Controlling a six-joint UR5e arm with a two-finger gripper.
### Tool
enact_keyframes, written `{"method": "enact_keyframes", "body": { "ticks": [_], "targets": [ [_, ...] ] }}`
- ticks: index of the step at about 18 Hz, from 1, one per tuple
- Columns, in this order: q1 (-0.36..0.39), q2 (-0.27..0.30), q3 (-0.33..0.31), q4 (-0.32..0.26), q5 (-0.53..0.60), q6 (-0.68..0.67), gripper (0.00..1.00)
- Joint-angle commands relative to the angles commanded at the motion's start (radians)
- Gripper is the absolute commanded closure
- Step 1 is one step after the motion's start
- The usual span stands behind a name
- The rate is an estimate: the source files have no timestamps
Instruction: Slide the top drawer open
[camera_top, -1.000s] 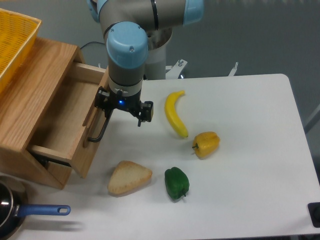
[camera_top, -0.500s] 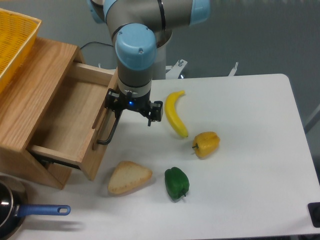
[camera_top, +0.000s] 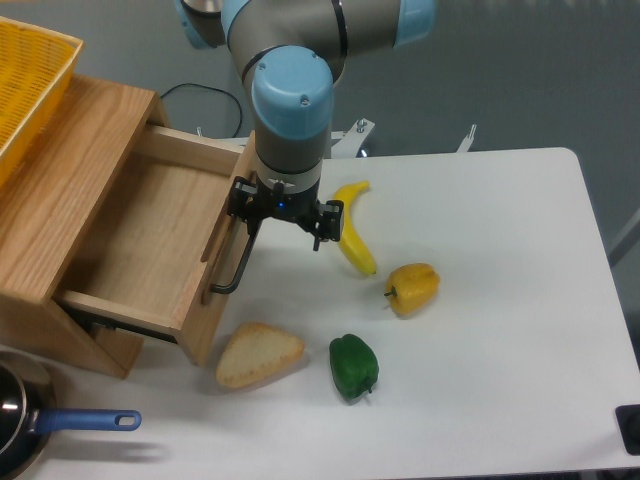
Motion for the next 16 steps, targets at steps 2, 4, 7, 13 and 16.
{"method": "enact_keyframes", "body": {
  "ticks": [2, 4, 7, 13, 16],
  "targets": [
    [0.003, 0.000, 0.005, -0.005, 0.000, 0.000, 0.00],
    [0.015, -0.002, 0.006, -0.005, 0.000, 0.000, 0.00],
    [0.026, -0.002, 0.014, -0.005, 0.000, 0.002, 0.00],
    [0.040, -0.003, 0.015, -0.005, 0.002, 0.003, 0.00],
    [0.048, -0.002, 0.015, -0.008, 0.002, 0.050, 0.00]
  ]
}}
